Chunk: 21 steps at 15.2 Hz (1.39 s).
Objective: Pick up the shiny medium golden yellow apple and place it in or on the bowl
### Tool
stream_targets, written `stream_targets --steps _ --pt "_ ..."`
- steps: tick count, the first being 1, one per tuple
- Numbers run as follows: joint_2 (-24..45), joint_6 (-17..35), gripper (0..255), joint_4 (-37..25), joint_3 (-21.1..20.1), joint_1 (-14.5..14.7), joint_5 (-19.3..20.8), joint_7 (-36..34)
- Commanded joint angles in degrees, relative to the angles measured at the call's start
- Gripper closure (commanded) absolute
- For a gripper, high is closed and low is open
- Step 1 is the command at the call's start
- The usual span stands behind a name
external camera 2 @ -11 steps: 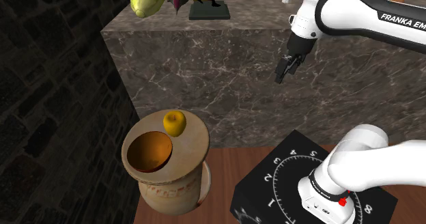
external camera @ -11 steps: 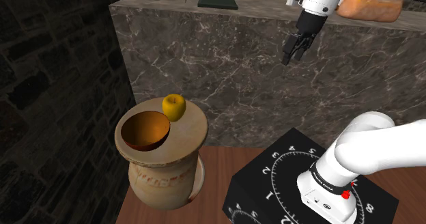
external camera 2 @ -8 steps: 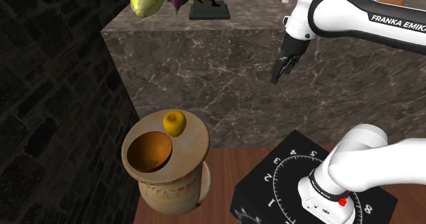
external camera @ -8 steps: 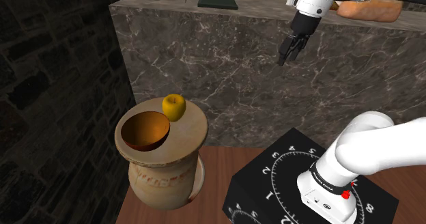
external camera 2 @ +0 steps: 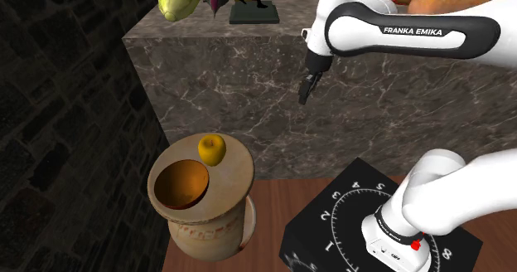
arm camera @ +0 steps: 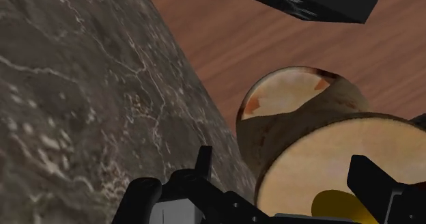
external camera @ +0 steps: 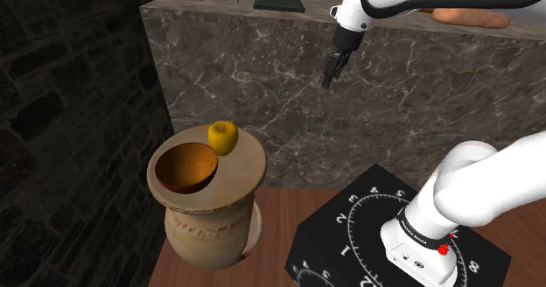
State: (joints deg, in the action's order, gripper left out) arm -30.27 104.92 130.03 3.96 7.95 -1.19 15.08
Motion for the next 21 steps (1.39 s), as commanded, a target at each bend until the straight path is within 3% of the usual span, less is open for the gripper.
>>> stream_targets --steps 1,10,21 --pt "3.2 2.6 0 -1.1 -0.1 1.3 0.0 2.9" --pt "18.8 11.7 0 -9.2 -2.1 6.7 -0.7 13.9" --pt "36.1 18.5 0 -21.6 -6.8 11.9 0.6 25.3"
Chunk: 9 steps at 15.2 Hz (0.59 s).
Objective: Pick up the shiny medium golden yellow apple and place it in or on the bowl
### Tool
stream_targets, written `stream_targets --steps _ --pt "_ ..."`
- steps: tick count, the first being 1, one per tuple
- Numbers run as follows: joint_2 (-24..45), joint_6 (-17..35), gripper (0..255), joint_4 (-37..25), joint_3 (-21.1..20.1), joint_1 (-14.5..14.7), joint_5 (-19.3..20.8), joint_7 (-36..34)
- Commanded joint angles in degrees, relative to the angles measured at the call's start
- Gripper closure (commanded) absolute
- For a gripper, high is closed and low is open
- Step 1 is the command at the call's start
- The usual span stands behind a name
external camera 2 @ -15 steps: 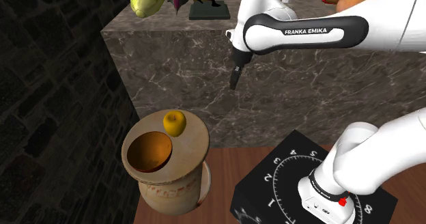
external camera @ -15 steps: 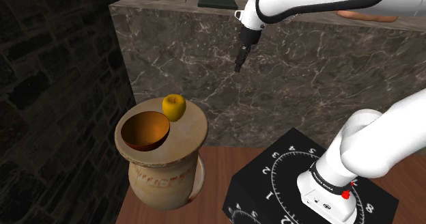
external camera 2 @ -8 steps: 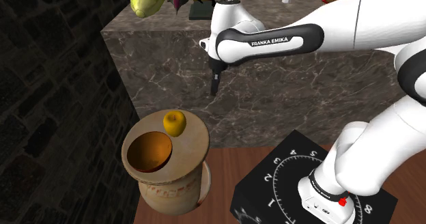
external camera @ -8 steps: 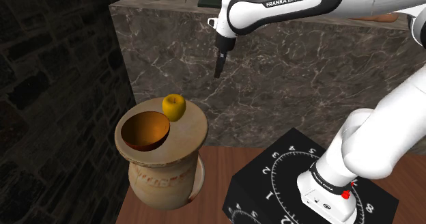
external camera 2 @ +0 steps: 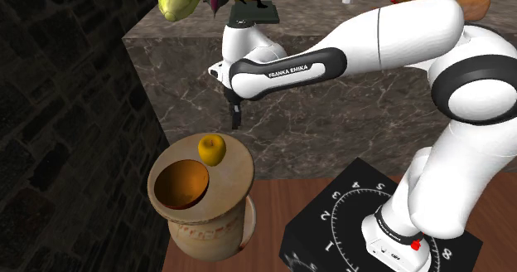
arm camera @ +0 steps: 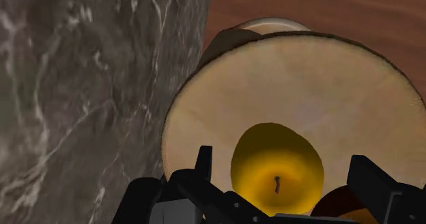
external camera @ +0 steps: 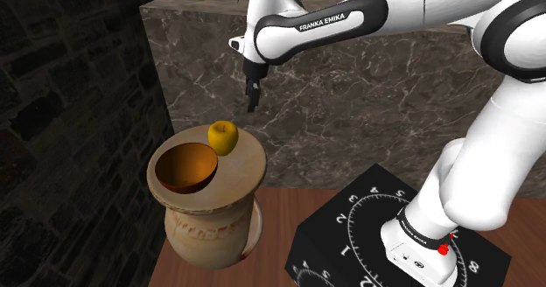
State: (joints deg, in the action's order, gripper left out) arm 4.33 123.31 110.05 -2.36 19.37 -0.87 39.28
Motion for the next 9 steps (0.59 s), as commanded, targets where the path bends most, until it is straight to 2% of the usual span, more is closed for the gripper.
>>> stream_targets --steps 1,6,9 --pt "3.0 0.6 0 -2.8 -1.0 0.9 0.5 2.0" --pt "9.5 2.4 0 -8.2 -3.2 3.2 2.3 5.9" --pt "10.7 4.2 0 -7.5 -3.1 3.2 2.4 5.8"
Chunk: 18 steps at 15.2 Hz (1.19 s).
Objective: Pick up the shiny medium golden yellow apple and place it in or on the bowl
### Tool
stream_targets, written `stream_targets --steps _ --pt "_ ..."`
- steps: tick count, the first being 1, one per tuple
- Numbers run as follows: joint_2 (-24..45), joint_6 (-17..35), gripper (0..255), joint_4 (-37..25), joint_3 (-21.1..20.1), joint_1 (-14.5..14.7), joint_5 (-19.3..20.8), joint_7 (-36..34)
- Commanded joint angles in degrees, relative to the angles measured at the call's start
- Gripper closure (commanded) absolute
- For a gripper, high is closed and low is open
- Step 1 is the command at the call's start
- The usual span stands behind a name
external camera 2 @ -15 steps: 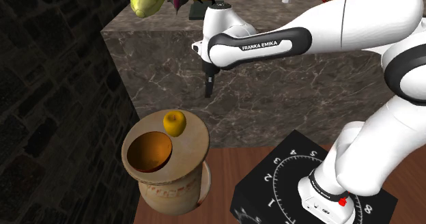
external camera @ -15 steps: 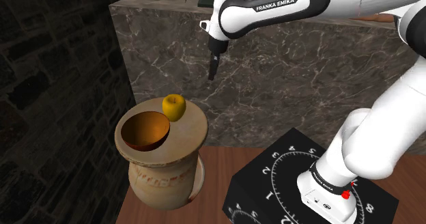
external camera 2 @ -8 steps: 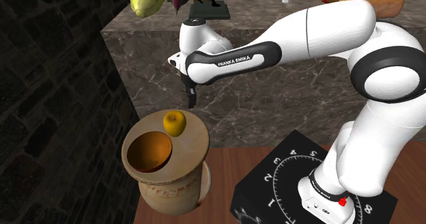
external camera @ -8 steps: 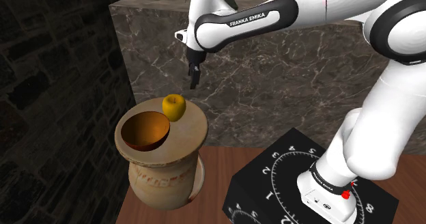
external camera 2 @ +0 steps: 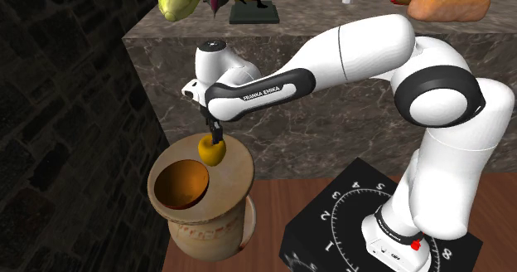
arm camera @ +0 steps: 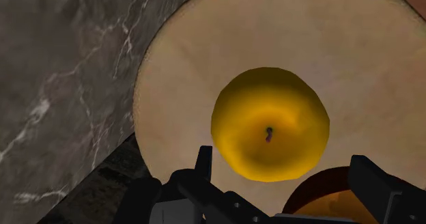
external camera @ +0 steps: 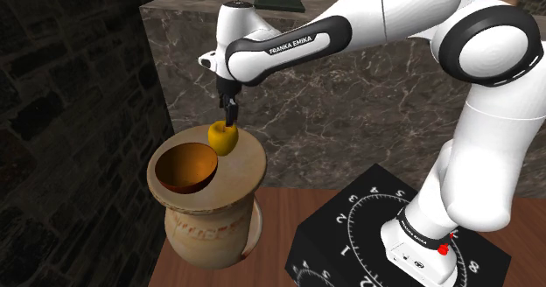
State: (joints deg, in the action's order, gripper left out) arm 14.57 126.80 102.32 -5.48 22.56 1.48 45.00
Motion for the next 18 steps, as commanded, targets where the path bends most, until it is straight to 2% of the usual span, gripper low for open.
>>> stream_targets --steps 1,5,12,13,18 --pt "0.9 1.4 0 0.4 0.0 0.0 0.1 0.1" --pt "2.4 3.5 0 1.0 0.1 0.1 0.3 0.0" --pt "2.4 3.5 0 1.0 0.1 0.1 0.3 0.0" --pt "2.4 3.5 255 1.0 0.1 0.1 0.3 0.0" --pt "2.4 3.5 255 1.0 0.1 0.1 0.3 0.0"
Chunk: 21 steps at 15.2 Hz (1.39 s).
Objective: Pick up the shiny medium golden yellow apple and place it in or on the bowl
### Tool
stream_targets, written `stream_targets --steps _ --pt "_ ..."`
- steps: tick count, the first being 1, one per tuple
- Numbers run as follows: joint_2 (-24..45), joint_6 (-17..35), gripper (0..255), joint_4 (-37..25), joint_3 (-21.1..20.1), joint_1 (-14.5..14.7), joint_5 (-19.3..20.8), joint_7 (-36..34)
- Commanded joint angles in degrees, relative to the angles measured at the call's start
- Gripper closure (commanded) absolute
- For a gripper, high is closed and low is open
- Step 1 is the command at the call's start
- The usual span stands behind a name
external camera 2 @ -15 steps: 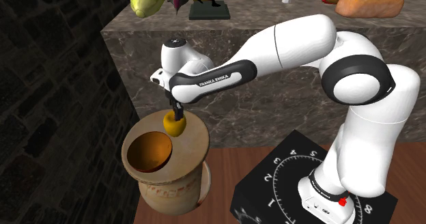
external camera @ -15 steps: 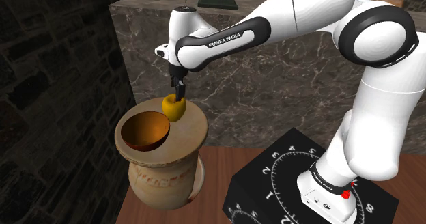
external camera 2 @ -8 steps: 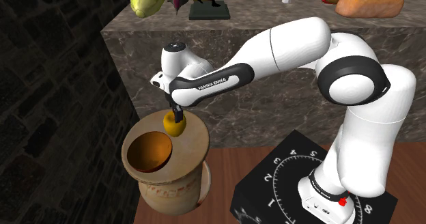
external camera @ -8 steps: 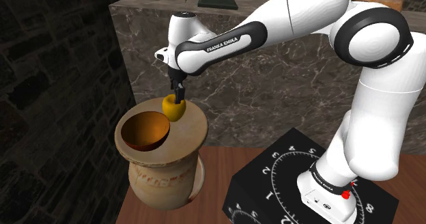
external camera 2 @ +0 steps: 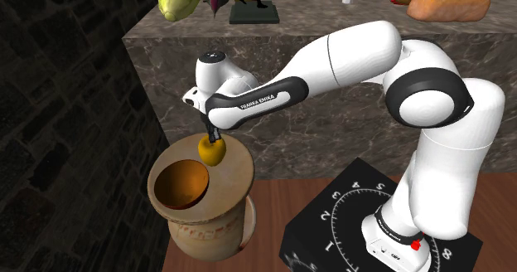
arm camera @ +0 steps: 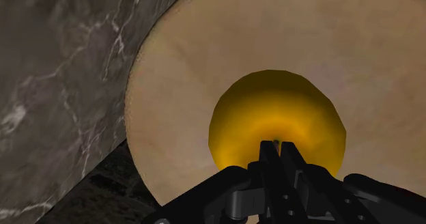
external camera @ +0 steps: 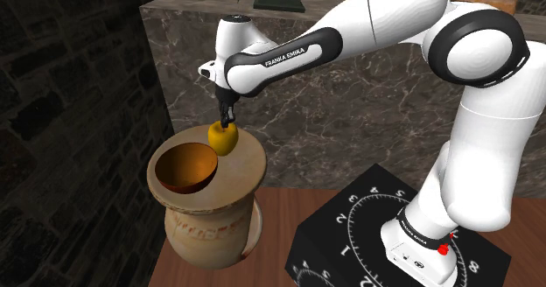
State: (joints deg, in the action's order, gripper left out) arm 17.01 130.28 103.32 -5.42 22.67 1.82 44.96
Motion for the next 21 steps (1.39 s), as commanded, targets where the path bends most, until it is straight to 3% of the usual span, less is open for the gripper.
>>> stream_targets --steps 1,4,21 --pt "0.0 0.0 255 0.0 0.0 0.0 0.0 0.0" --pt "0.0 0.0 255 0.0 0.0 0.0 0.0 0.0" --pt "-3.5 -11.9 255 -8.4 -0.2 -0.1 -0.5 0.3"
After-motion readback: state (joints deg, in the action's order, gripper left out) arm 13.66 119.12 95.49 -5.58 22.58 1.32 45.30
